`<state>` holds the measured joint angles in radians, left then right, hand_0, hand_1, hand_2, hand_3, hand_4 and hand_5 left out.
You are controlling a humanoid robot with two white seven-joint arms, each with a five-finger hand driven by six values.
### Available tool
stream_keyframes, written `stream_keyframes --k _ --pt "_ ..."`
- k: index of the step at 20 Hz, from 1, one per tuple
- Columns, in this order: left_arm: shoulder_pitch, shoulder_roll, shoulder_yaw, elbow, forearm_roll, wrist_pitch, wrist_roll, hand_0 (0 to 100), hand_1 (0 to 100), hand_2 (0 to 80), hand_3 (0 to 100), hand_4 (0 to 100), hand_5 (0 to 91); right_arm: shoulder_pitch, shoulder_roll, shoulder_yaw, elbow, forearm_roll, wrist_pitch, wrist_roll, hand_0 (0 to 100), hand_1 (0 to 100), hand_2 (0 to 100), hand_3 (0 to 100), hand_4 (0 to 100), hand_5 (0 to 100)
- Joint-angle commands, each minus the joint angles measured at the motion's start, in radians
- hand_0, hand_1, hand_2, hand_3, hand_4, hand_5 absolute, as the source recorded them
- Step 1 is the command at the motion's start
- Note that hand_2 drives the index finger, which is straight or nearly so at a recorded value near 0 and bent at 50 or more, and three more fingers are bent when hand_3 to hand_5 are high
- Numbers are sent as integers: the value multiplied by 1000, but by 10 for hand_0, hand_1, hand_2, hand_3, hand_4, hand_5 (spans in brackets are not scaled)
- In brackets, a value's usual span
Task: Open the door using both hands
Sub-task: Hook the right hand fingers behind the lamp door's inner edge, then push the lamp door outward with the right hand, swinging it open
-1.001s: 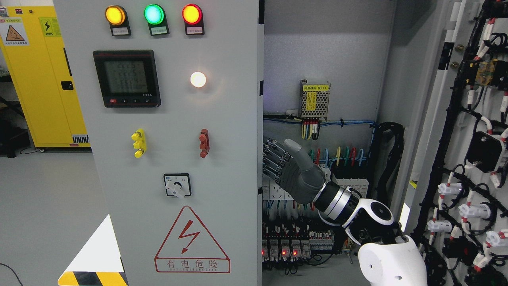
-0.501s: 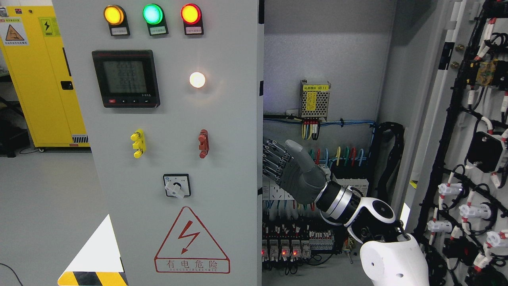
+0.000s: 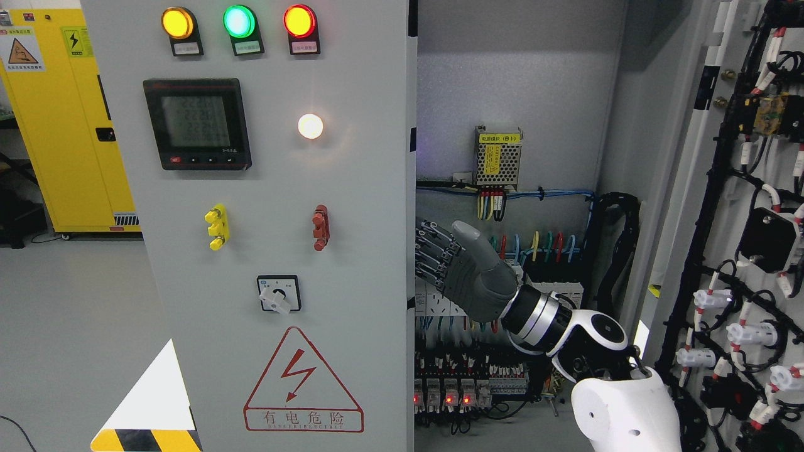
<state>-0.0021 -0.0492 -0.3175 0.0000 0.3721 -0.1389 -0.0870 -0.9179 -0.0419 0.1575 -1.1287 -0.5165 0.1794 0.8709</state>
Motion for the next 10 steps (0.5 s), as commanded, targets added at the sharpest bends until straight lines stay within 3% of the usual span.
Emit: stream_keyframes --k 1,10 --pt "-32 2 0 -31 1 -1 1 0 0 0 0 0 0 2 -6 -1 -19 1 0 28 213 143 0 0 0 0" --pt "-32 2 0 -31 -1 -1 1 0 0 0 0 0 0 39 -12 10 -77 0 2 33 214 144 0 0 0 0"
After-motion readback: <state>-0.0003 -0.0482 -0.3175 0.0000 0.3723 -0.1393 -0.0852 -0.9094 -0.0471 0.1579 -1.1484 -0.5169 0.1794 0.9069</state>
